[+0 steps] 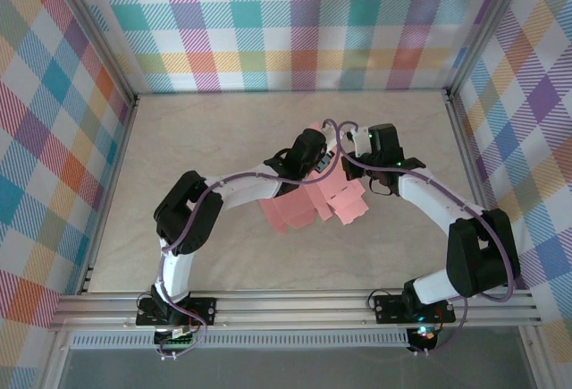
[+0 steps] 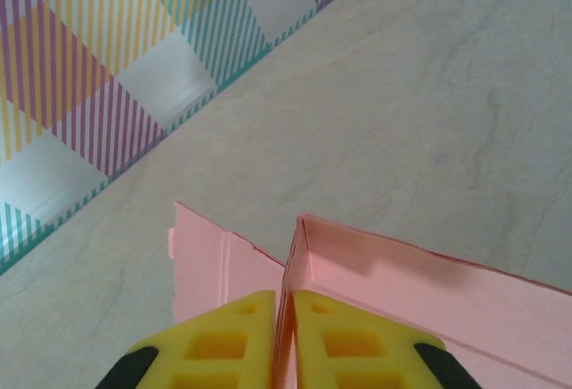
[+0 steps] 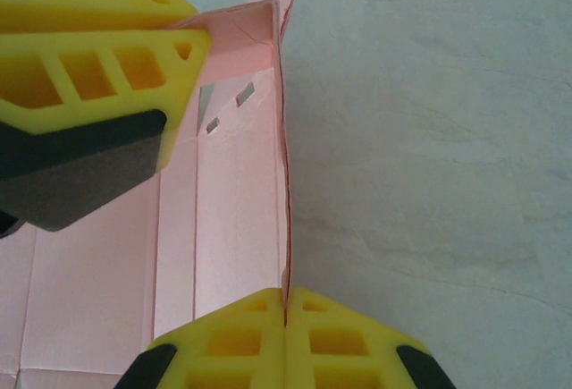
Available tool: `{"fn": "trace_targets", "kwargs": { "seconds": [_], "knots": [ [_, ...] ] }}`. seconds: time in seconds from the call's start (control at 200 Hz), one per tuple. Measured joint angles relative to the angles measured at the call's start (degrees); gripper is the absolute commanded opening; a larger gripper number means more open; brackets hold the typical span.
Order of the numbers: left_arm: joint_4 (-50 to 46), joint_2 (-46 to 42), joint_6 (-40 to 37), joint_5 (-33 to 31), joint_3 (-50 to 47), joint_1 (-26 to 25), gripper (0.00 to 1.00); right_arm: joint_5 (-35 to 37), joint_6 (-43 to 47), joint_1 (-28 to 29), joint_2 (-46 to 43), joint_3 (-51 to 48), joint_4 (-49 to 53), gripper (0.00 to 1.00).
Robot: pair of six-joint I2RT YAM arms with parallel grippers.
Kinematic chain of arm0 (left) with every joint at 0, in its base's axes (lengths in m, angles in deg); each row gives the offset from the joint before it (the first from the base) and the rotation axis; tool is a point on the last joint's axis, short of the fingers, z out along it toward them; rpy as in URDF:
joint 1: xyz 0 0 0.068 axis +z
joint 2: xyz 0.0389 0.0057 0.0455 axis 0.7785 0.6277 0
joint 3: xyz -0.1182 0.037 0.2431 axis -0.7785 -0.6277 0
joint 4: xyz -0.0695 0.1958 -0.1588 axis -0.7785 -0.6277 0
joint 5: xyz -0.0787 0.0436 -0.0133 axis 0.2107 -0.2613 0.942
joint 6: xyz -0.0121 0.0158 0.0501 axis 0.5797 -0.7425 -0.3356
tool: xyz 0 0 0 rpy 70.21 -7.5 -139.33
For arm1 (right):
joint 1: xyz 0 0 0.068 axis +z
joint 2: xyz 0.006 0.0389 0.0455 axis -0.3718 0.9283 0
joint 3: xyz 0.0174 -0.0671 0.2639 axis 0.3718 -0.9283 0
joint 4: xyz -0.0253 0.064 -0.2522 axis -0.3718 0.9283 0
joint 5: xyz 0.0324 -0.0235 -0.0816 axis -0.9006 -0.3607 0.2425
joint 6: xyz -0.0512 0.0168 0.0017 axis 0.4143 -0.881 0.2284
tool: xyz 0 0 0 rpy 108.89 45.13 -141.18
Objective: Fold the paper box
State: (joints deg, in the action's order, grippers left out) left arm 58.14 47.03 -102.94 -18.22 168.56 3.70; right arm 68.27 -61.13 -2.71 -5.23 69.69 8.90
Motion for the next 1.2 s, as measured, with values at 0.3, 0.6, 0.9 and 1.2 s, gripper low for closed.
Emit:
{"fn": "trace_targets", "kwargs": {
  "seconds": [0.3,0.6,0.9,1.2],
  "knots": [
    [-2.1,0.0,3.6,8.7,0.1,2.9,0.42,-0.5,1.1,1.2,0.0,0.0,-1.0,0.00],
    [-7.7,-0.9,1.3,24.3,-1.0,9.6,0.74,0.5,3.8,1.1,0.0,0.0,-0.2,0.00],
    [1.0,-13.6,4.2,30.5,-16.0,13.9,0.92,2.6,3.9,1.0,0.0,0.0,0.9,0.00],
    [8.8,-15.4,15.9,36.5,-24.4,22.6,0.91,0.0,6.7,-0.2,-0.2,0.0,1.0,0.00]
  ]
}}
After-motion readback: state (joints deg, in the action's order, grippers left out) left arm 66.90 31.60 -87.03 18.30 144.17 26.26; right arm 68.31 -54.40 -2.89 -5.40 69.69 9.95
